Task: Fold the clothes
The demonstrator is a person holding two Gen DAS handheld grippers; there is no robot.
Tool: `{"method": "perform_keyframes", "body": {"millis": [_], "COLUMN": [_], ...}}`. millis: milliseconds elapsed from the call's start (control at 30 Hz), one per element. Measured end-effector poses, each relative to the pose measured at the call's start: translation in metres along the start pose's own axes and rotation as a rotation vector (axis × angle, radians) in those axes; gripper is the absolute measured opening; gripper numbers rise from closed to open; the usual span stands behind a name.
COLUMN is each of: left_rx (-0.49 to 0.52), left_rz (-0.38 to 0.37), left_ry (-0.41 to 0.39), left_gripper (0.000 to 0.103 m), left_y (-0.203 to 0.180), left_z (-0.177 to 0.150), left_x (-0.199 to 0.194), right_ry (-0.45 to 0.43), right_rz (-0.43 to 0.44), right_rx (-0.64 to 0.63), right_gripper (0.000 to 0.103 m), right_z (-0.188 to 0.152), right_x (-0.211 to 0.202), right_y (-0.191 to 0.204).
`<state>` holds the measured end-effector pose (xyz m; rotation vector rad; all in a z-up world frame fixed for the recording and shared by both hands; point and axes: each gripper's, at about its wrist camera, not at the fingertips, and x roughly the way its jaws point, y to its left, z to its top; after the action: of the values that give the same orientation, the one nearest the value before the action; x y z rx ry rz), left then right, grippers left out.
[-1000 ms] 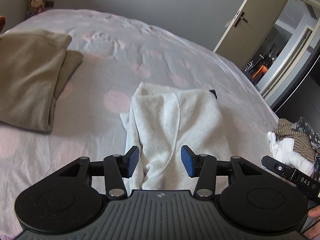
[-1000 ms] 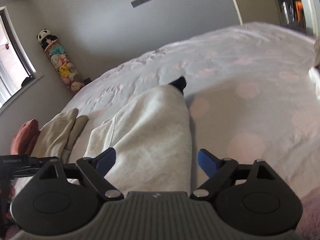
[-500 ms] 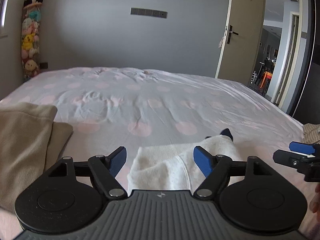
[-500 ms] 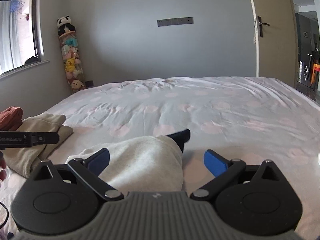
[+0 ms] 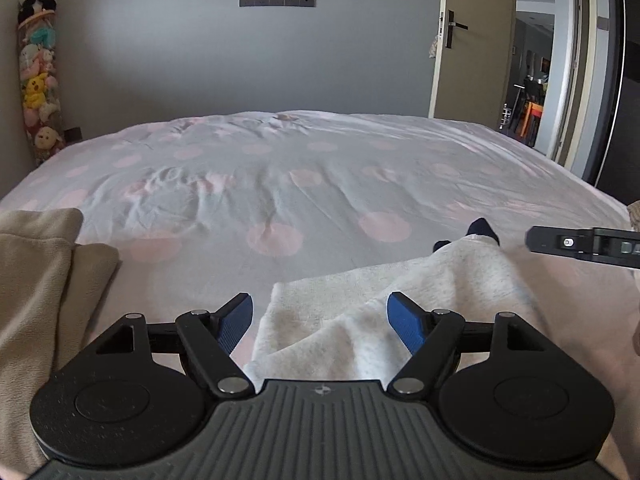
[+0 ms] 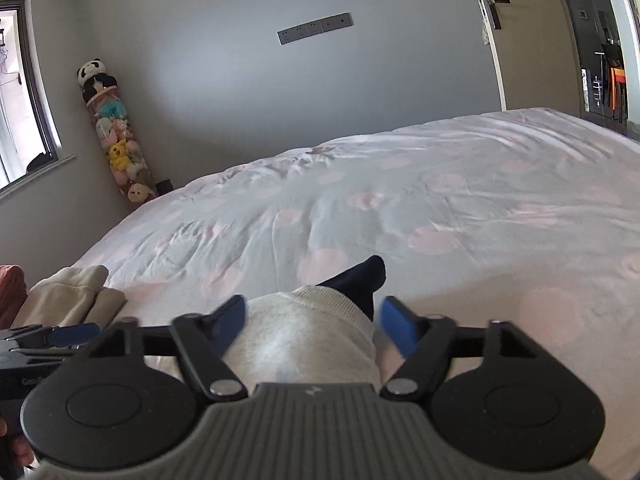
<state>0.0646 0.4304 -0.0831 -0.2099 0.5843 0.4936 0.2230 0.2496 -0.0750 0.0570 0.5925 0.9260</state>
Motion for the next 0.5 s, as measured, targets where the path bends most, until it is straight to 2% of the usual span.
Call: {"method": "perform_keyframes", "body": {"millis": [67,100,167,233,333,400,500], "left_rx": [0.025,0.038,0.056,0.047,0.035,0.013,-0.001], "left_rz": [-0.012,-0.018,-0.027,-0.036,-0.013,-0.004,0.001], "left_ry": [0.001,0.001,0.034,0.091,0.144,0.184,0.224], "left_gripper": [0.066,0.063,0.057,0.051,0.05,0.05,0.051], "left_y": [-0.004,-0.006,-0.009,-0.007,-0.001,0.005,0.012], "left_z": [-0.003,-0.005,-0.009,-0.013,-0.02,-0.023,-0.028], "left_x": [0.003,0.005,0.013,0.026,0.04,0.048,0.058], "right_ry": [0.02,0.03,0.068,0.103,0.162,0.235,0.28], "right_rz": [0.0,0.002,0.013,0.004,0.0,0.001,0.019], "right_rx": [0.013,0.008,-0.043,-0.093,-0.123,-0.106,-0.063], "right_gripper": [0.048,0.039,0.026,0.026,0.024,0.024,0.024], "right_z": [-0.001,-0.003,-0.008,-0.014,-0.018,-0.024,-0.031], "right_x": [0.009,0.012,0.02,0.03,0.048,0.066,0.085], "right_y": [0.0,0.001,0.009,0.016,0.02,0.016,0.006]}}
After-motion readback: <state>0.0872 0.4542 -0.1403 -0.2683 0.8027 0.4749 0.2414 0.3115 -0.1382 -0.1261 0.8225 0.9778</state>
